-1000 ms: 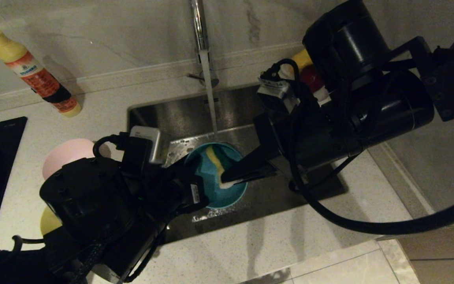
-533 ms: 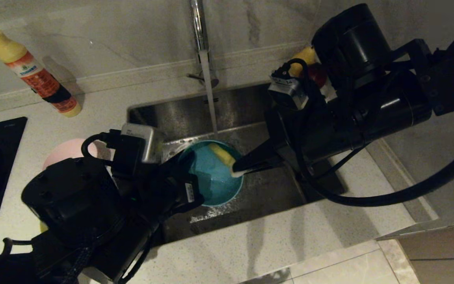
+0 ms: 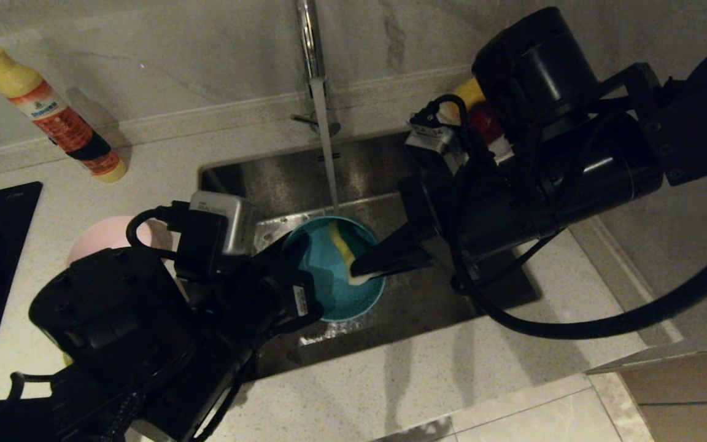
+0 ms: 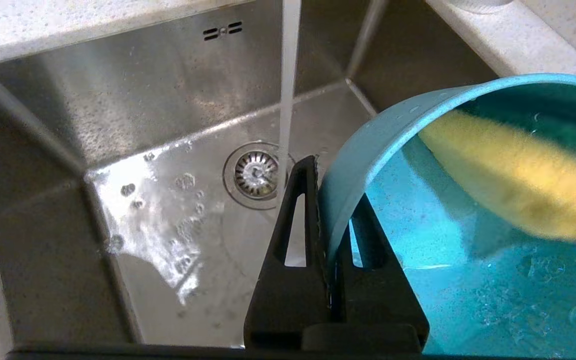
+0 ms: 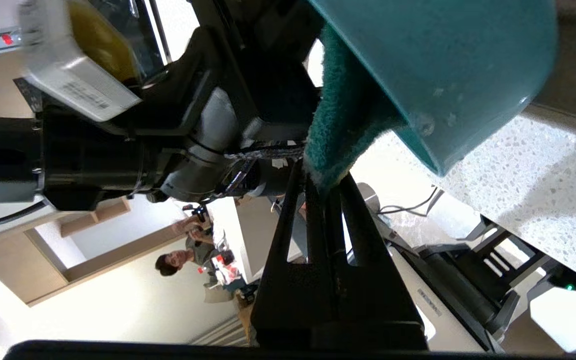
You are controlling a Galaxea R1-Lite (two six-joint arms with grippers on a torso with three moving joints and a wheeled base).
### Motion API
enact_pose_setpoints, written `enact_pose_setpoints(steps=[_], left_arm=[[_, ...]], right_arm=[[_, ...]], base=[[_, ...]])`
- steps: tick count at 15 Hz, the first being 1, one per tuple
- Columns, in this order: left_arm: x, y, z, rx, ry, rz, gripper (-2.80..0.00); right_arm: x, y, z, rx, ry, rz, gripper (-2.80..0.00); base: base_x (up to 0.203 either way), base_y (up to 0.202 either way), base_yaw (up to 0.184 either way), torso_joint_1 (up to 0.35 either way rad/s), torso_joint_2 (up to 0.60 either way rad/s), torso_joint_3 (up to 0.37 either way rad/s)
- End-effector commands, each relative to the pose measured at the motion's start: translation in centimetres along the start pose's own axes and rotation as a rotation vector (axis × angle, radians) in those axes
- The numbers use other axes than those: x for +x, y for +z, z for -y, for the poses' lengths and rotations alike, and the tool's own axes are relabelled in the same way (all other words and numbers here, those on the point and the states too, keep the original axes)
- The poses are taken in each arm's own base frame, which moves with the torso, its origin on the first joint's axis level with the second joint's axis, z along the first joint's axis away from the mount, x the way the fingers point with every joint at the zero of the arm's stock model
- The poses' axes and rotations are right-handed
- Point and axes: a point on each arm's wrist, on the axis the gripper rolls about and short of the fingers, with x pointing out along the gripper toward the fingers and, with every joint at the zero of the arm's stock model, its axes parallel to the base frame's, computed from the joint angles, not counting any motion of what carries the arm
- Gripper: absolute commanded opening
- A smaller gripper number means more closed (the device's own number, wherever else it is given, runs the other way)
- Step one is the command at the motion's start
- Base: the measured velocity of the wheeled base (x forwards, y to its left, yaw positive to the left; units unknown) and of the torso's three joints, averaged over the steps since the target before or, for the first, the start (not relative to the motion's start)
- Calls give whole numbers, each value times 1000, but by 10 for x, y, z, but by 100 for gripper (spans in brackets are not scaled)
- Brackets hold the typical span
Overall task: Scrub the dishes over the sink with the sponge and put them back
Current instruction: Wipe the bowl
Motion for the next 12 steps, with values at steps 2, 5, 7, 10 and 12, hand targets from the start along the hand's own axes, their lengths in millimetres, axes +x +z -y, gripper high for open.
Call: enact_pose_setpoints(steps=[2, 5, 7, 10, 12], left_arm=[[3, 4, 0, -13, 28, 18, -280], [7, 11, 0, -30, 48, 41, -280], [8, 15, 1, -38, 54, 55, -280], [9, 19, 1, -45, 57, 67, -280], [8, 17, 0, -42, 55, 63, -280]], right_arm=[[6, -7, -4, 7, 4, -37, -280], [5, -15, -13, -6, 14, -63, -280], [8, -17, -10, 2, 3, -77, -280], [17, -19, -2, 16, -18, -102, -280], [25, -18, 3, 22, -32, -108, -280]], base=[[0, 0, 0, 0, 0, 0], [0, 0, 0, 0, 0, 0], [0, 0, 0, 0, 0, 0], [0, 0, 0, 0, 0, 0], [0, 0, 0, 0, 0, 0]])
